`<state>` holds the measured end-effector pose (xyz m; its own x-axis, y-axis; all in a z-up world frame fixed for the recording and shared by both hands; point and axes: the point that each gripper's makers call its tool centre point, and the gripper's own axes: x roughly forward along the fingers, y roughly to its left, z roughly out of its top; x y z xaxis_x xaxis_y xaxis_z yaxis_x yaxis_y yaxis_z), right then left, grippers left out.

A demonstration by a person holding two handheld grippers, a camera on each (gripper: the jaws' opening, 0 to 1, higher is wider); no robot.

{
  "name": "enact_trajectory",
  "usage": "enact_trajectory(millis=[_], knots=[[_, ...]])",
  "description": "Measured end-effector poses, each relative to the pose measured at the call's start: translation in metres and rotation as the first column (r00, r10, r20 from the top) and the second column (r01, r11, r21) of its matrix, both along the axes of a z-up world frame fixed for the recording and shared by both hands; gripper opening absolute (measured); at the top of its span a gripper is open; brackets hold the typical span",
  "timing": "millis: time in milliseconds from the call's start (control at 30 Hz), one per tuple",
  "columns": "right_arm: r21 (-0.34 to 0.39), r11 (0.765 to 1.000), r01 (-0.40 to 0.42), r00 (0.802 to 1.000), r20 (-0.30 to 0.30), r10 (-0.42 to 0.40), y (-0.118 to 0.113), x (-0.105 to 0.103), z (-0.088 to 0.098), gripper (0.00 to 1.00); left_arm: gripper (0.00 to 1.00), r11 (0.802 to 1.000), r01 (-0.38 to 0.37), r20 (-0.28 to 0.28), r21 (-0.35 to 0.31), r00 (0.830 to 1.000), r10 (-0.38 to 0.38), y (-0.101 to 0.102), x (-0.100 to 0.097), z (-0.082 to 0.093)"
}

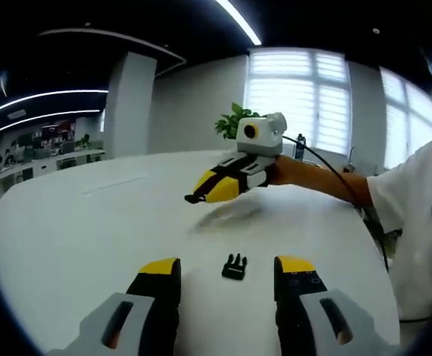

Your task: Snap the two parts of the plastic buckle together until the buckle closes and remains connected.

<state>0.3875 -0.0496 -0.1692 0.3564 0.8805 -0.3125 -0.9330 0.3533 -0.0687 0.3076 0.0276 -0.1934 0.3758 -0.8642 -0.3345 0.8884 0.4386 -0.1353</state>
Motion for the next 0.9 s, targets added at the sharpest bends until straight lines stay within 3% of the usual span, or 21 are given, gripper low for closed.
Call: enact_trajectory(millis=[367,900], knots=[[0.002,1.0,0.008,1.0,-0.001,-0.008,-0.0073,-0.0013,-0.0029,0.11,0.49,0.999,0.026,0.007,0.047,1.0,-0.026,-0.0045,0.0034,-0.0027],[0.009,1.0,0.017,1.0,0.018,-0.018,-0.0094,-0.004,0.0053,0.11,0.35,0.995,0.06,-0.011,0.073,0.998,-0.059,-0.0083,0.0019,-0.0098]])
